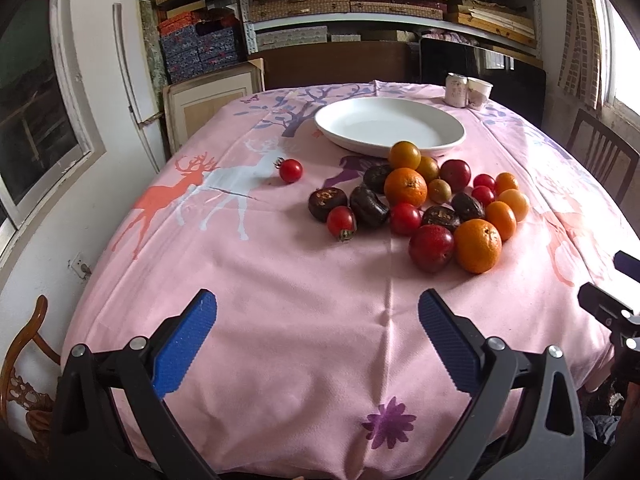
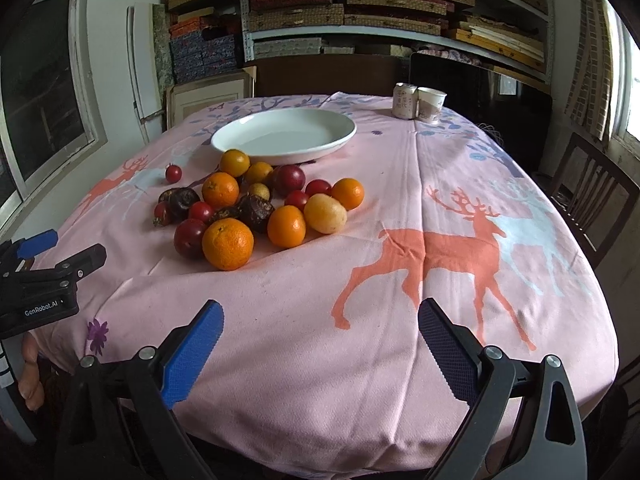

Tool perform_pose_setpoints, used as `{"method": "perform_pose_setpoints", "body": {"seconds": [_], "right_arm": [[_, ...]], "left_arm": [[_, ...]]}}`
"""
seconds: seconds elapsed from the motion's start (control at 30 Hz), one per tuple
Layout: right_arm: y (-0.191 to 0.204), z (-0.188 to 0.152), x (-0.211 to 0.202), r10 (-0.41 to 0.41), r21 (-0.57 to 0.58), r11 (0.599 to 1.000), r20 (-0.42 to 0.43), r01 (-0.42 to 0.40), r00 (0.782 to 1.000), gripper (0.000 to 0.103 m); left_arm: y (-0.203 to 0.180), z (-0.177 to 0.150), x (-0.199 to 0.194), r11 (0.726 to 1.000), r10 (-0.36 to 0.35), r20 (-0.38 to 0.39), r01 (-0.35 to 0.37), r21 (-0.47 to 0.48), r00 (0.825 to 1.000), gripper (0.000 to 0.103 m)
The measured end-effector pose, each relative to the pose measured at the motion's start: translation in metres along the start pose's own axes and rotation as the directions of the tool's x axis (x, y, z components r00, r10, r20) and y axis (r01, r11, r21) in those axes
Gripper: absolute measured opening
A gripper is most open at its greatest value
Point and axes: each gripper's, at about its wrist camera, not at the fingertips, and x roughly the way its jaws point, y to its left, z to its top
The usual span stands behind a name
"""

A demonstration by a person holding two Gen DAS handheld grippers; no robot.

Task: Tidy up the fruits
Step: 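Move both tools toward the fruit pile beside the white plate, then grasp a red tomato with the left tool while the right tool grasps an orange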

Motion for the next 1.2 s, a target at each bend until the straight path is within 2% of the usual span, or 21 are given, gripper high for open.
{"method": "perform_pose_setpoints", "body": {"seconds": [0.03, 0.13, 0.27, 0.33, 0.37, 0.4, 0.47, 0.67, 0.77, 0.93, 1.1, 1.2], "right_arm": [[0.0, 0.0, 0.005, 0.01, -0.004, 1.0, -0.019, -0.01, 1.0, 0.085], [-0.002, 0.0, 0.014, 0.023, 0.011, 1.0, -0.039, -0.022, 0.999, 0.085], [-0.006, -0.004, 0.016, -0.001, 0.009, 1.0, -0.031, 0.001, 1.0, 0.085], [-0.01, -0.006, 0.018, -0.011, 0.014, 1.0, -0.036, 0.011, 0.999, 0.085], [-0.012, -0.007, 0.019, -0.015, 0.018, 1.0, -0.038, 0.016, 0.999, 0.085], [-0.016, -0.008, 0.02, -0.021, 0.023, 0.999, -0.039, 0.022, 0.999, 0.085], [-0.023, -0.01, 0.021, -0.031, 0.037, 0.999, -0.042, 0.033, 0.999, 0.085], [-0.037, -0.011, 0.026, -0.036, 0.064, 0.997, -0.04, 0.039, 0.999, 0.085], [-0.038, -0.012, 0.03, -0.029, 0.067, 0.997, -0.052, 0.032, 0.998, 0.085], [-0.037, -0.012, 0.031, -0.021, 0.061, 0.998, -0.052, 0.024, 0.998, 0.085], [-0.01, -0.002, 0.034, 0.096, -0.002, 0.995, -0.064, -0.097, 0.993, 0.085], [0.018, 0.012, 0.038, 0.164, -0.061, 0.984, -0.061, -0.168, 0.985, 0.083]], "left_arm": [[-0.005, 0.0, 0.006, 0.999, -0.038, -0.014, 0.039, 0.019, 0.999, 0.099], [-0.025, 0.003, 0.017, 0.993, -0.087, -0.022, 0.088, 0.082, 0.996, 0.099], [-0.053, 0.013, 0.035, 0.985, -0.066, 0.004, 0.065, 0.16, 0.998, 0.099], [-0.058, 0.018, 0.051, 0.984, -0.069, -0.039, 0.075, 0.162, 0.997, 0.083], [-0.06, 0.02, 0.06, 0.982, -0.09, -0.077, 0.101, 0.159, 0.993, 0.062], [-0.061, 0.021, 0.067, 0.977, -0.14, -0.115, 0.156, 0.147, 0.984, 0.057], [-0.064, 0.021, 0.074, 0.975, -0.15, -0.128, 0.168, 0.147, 0.98, 0.055], [-0.078, 0.021, 0.072, 0.966, -0.171, -0.088, 0.184, 0.181, 0.981, 0.05], [-0.077, 0.024, 0.073, 0.963, -0.184, -0.081, 0.196, 0.187, 0.98, 0.038], [-0.069, 0.024, 0.069, 0.962, -0.214, -0.074, 0.223, 0.16, 0.974, 0.037], [-0.043, 0.02, 0.04, 0.966, -0.228, -0.001, 0.226, 0.129, 0.974, 0.037], [-0.025, 0.022, 0.03, 0.975, -0.199, 0.019, 0.196, 0.105, 0.98, 0.037]]}}
